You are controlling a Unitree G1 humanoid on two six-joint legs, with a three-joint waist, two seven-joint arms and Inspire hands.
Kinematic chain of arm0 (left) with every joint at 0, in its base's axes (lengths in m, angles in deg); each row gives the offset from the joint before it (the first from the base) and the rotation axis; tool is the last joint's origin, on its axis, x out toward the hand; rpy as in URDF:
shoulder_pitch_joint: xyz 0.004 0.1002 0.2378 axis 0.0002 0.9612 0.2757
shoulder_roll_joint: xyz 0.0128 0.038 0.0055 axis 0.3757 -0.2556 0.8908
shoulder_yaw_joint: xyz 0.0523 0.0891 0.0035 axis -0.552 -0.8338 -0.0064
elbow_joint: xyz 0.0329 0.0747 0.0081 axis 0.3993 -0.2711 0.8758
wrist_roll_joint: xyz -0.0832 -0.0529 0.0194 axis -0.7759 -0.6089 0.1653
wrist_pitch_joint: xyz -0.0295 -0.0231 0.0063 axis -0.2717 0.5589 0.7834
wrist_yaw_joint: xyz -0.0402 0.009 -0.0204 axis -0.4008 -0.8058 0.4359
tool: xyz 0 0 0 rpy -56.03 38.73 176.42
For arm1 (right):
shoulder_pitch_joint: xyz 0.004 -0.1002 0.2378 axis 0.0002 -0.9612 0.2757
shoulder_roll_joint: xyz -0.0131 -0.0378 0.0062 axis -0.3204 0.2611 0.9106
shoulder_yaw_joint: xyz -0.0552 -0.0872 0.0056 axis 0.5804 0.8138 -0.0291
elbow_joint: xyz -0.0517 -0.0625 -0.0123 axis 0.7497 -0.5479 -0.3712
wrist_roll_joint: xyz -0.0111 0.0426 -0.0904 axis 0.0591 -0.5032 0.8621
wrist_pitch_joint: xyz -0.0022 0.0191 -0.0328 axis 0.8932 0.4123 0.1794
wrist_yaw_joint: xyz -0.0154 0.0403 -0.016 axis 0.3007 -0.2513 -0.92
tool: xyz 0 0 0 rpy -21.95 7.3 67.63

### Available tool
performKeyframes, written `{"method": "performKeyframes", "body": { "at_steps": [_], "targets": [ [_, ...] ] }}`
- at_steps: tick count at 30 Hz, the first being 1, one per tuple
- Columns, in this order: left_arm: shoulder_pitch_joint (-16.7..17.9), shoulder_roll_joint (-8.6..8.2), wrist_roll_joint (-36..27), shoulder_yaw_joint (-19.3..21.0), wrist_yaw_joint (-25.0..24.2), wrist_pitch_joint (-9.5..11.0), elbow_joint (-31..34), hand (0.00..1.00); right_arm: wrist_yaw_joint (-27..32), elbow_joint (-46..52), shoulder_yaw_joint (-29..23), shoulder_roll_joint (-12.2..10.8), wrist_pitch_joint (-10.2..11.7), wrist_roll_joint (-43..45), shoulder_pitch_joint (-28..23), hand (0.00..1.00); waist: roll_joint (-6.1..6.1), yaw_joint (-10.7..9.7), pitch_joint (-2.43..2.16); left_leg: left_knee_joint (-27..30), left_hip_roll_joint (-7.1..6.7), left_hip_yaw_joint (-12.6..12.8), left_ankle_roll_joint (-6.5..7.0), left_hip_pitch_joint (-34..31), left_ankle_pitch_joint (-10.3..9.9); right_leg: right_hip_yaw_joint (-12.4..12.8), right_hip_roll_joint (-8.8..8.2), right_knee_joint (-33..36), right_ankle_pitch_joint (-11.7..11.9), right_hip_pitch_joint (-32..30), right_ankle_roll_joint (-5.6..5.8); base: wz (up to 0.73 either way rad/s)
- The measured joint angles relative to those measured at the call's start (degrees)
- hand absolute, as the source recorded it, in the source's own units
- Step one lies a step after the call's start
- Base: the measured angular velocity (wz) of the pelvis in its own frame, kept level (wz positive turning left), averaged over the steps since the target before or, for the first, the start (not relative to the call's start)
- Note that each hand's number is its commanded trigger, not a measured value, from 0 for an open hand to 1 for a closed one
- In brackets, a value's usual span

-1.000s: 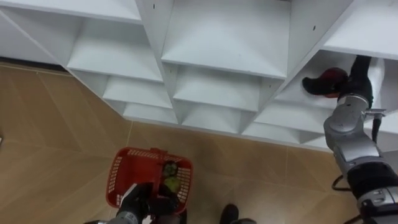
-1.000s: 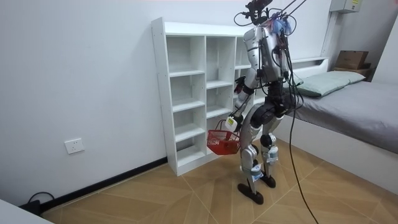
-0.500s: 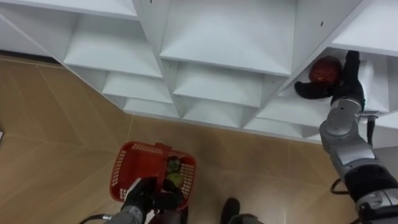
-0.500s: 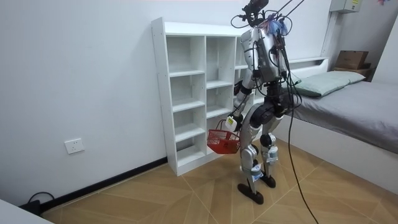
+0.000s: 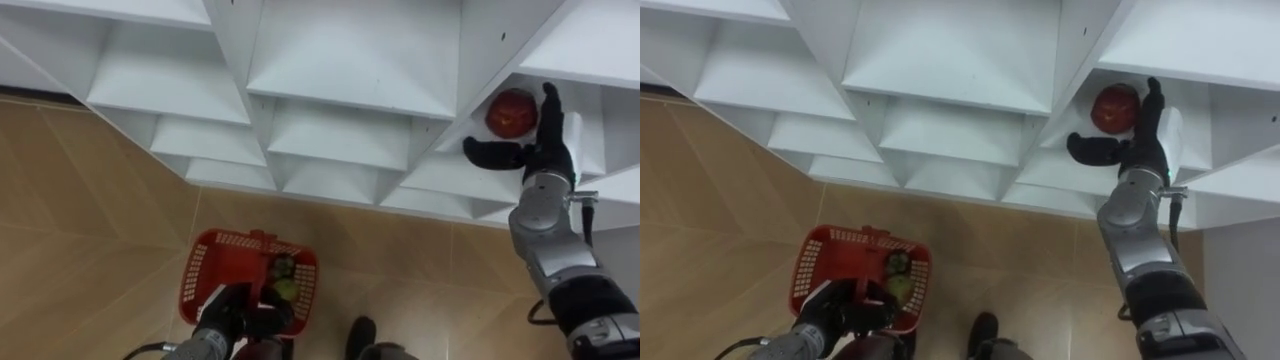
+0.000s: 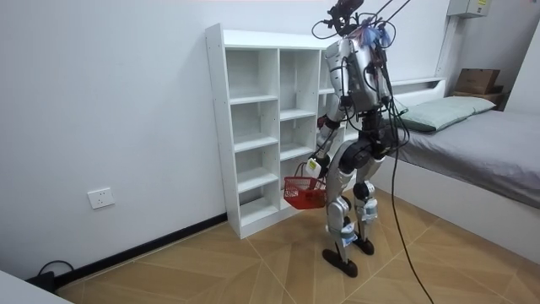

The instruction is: Collect fruits from the closet

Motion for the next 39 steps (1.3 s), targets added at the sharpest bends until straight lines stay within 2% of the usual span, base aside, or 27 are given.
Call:
{"method": "performKeyframes", "body": {
  "at_steps": [8,18,19,20,21,22,23,33,39],
  "targets": [
    [-0.3,0.22,0.0,0.0,0.3,0.0,-0.7,1.00,-0.2,-0.4,0.0,-0.8,0.6,0.0,0.0,0.00,-0.01,-0.8,0.00,-0.6,-0.01,0.0,-0.07,0.7,0.1,-0.1,0.01,-0.1,0.1,0.5,-0.04,0.00],
    [-0.6,0.22,0.0,0.0,0.2,0.0,-0.7,1.00,-0.3,-1.4,0.0,-1.0,0.9,0.0,0.1,0.00,0.07,-0.6,0.01,-0.7,0.04,0.0,-0.13,1.0,0.4,-0.1,0.13,-0.5,0.4,0.9,-0.15,0.00],
    [-0.6,0.20,0.0,0.0,0.2,0.0,-0.7,1.00,-0.3,-1.5,0.0,-1.1,0.9,0.0,0.1,0.16,0.11,-0.5,0.01,-0.7,0.05,0.0,-0.12,1.1,0.5,-0.1,0.16,-0.6,0.5,1.0,-0.15,0.00],
    [-0.8,0.12,0.0,-0.1,0.2,0.0,-0.9,1.00,-0.3,-1.6,0.0,-1.1,0.9,0.2,0.1,0.51,0.13,-0.4,0.01,-0.9,0.08,0.1,-0.13,1.1,0.6,-0.1,0.22,-0.9,0.7,1.0,-0.18,0.00],
    [-0.9,0.05,0.0,-0.1,0.2,0.0,-1.1,1.00,-0.4,-1.6,0.1,-1.1,0.9,0.4,0.1,0.62,0.16,-0.4,0.03,-1.2,0.06,0.1,-0.10,1.1,0.9,-0.1,0.23,-1.2,0.9,1.0,-0.20,0.00],
    [-0.9,-0.06,0.0,-0.1,0.2,0.0,-1.4,1.00,-0.5,-1.7,0.1,-1.1,0.9,0.5,0.1,0.76,0.18,-0.4,0.03,-1.5,0.03,0.1,-0.07,1.1,1.1,-0.1,0.22,-1.3,1.0,1.0,-0.21,0.00],
    [-0.9,-0.11,0.0,-0.1,0.2,0.0,-1.5,1.00,-0.5,-1.7,0.1,-1.1,0.9,0.6,0.1,1.00,0.19,-0.3,0.03,-1.6,0.03,0.1,-0.08,1.2,1.1,-0.1,0.22,-1.3,1.1,1.0,-0.23,0.00],
    [-2.2,-0.61,0.0,-1.1,1.4,0.0,-3.2,1.00,2.5,-1.7,-0.3,0.6,1.0,3.7,0.4,1.00,0.72,0.7,0.00,-4.2,0.45,0.1,-0.71,1.5,2.5,-0.1,1.05,-3.3,2.5,1.2,-0.79,-0.01],
    [-3.2,-1.57,0.0,-1.0,1.6,0.0,-3.4,1.00,2.4,-1.7,-0.1,0.2,1.0,4.3,0.8,1.00,0.87,1.0,-0.05,-4.8,0.51,0.2,-1.04,1.6,3.3,-0.1,1.19,-3.9,2.7,1.1,-1.16,0.00]
  ]
}}
